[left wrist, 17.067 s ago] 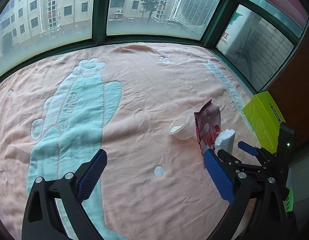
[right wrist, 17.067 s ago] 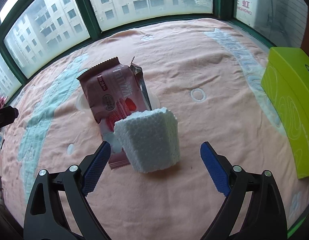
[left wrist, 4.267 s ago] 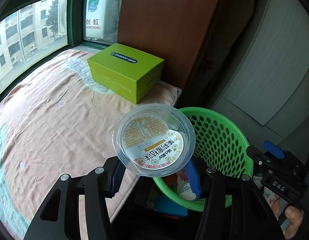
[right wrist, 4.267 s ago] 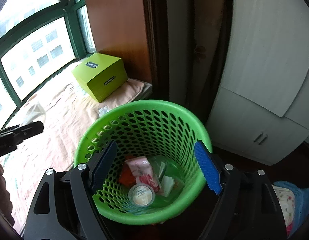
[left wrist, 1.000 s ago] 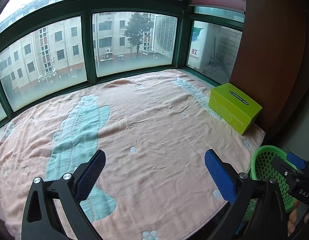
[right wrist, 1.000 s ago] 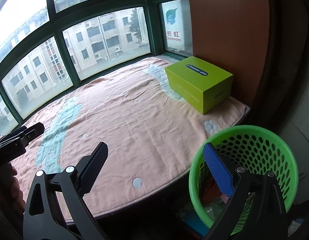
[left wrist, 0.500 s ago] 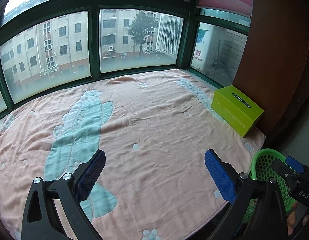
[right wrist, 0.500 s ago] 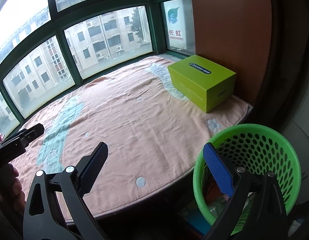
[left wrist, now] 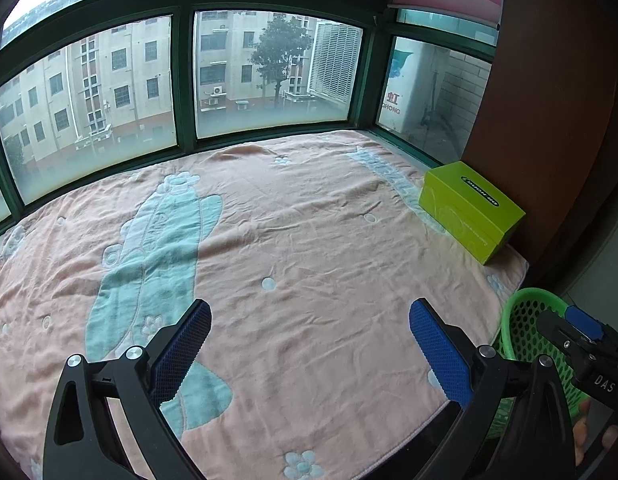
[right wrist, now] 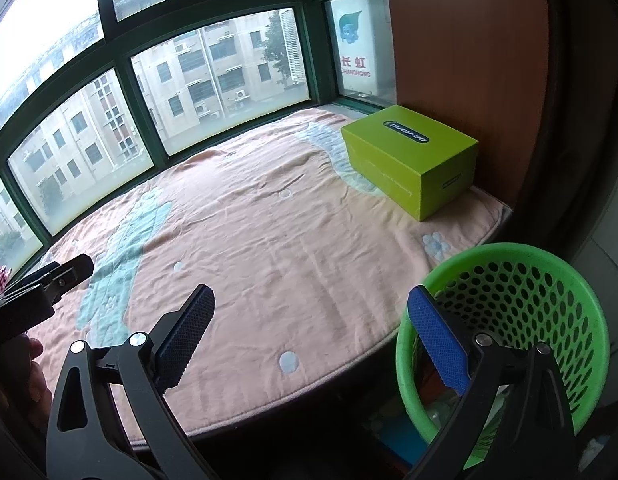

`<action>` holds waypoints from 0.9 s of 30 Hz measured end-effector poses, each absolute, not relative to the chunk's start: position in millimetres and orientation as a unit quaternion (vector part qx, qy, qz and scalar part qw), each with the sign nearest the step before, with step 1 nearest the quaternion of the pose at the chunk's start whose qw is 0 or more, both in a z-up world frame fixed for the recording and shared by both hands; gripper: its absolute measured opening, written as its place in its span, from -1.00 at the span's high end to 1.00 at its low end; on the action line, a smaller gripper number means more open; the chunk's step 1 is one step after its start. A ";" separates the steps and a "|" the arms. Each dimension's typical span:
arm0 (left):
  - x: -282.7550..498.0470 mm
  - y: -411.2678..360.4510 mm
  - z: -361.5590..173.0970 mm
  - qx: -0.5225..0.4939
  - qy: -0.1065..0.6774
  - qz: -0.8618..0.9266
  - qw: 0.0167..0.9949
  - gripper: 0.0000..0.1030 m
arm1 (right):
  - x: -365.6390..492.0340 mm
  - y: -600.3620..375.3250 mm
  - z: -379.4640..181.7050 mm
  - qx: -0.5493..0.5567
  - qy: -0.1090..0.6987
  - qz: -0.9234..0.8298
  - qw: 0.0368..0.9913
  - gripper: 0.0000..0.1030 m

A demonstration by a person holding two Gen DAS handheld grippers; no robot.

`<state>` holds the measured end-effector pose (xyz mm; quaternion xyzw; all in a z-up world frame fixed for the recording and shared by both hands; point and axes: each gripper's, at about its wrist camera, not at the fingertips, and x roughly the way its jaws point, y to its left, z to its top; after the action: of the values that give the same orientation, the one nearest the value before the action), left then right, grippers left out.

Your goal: Collect trash

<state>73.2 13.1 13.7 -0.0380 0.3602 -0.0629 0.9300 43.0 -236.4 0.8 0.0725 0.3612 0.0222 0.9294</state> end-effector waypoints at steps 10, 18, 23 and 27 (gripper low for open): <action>72.6 8.3 11.7 -0.037 0.364 -0.067 0.928 -0.87 | 42.7 -240.1 -0.4 0.076 0.362 0.019 0.929 -0.87; 73.8 8.1 10.1 -0.037 0.366 -0.066 0.928 -0.87 | 42.4 -240.3 -2.1 0.076 0.364 0.021 0.928 -0.87; 73.7 7.6 9.8 -0.037 0.366 -0.066 0.927 -0.87 | 42.3 -239.5 -4.0 0.078 0.365 0.021 0.928 -0.87; 74.4 8.0 8.7 -0.036 0.367 -0.067 0.927 -0.87 | 42.1 -238.8 -4.8 0.078 0.366 0.021 0.927 -0.87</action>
<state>74.4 8.0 8.7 -0.0358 0.3670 -0.0665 0.9272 42.1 -238.8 -4.8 0.0777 0.3655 0.0215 0.9273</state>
